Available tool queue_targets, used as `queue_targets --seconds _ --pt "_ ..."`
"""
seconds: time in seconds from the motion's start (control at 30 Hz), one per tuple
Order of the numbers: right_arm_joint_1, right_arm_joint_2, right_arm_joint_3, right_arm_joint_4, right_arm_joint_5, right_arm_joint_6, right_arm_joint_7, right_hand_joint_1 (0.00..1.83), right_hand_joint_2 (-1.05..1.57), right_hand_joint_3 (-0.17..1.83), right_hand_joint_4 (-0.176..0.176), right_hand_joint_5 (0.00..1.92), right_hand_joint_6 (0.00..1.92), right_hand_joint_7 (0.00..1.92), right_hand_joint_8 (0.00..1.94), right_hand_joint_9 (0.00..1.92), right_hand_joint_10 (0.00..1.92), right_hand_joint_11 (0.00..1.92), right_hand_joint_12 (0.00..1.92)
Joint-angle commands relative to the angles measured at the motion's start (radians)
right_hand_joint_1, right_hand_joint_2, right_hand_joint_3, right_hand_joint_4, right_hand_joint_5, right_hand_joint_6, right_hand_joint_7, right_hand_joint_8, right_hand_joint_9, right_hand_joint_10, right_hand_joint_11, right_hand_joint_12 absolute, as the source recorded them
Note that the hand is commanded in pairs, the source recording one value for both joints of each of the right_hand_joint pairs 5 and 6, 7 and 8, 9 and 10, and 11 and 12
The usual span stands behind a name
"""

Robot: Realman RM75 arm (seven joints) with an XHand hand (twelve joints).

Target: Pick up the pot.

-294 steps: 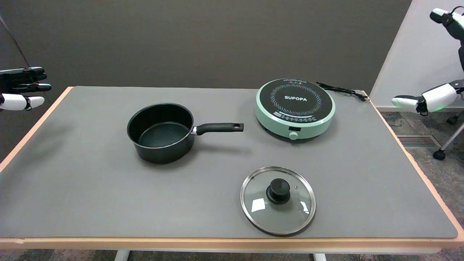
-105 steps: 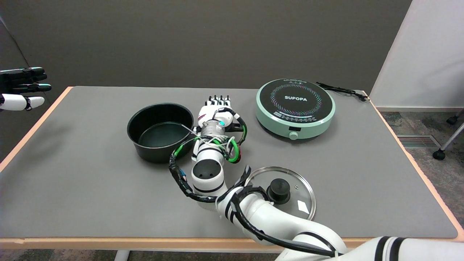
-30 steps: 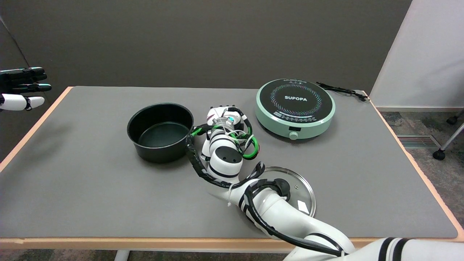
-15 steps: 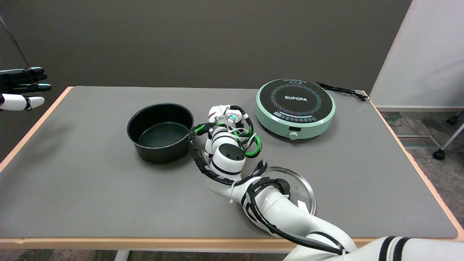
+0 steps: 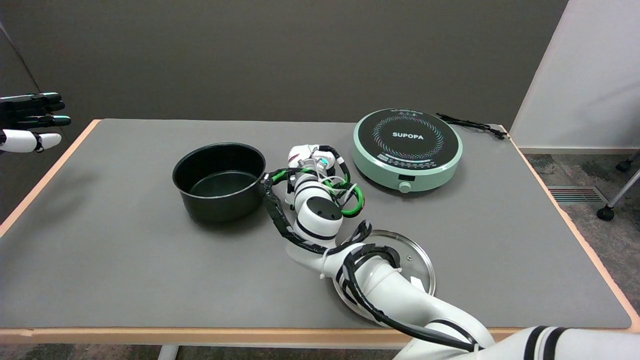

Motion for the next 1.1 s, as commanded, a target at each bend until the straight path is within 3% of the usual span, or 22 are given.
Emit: queue_targets --seconds 0.03,0.13,0.5,1.1 --pt "-0.007 0.018 -0.001 0.005 0.074 0.02 0.007 1.21 0.64 0.59 -0.015 1.92 1.92 1.92 1.92 1.92 1.92 1.92 1.92" --pt "-0.007 0.019 -0.001 0.007 0.077 0.02 0.009 1.21 0.65 0.62 -0.015 1.92 1.92 1.92 1.92 1.92 1.92 1.92 1.92" --pt "-0.047 0.045 -0.006 0.101 0.09 0.059 0.045 0.89 1.3 0.7 -0.027 1.92 1.92 1.92 1.92 1.92 1.92 1.92 1.92" --pt "-0.136 0.13 -0.041 0.301 0.052 0.141 0.05 0.93 1.41 0.59 -0.038 1.92 1.92 1.92 1.92 1.92 1.92 1.92 1.92"
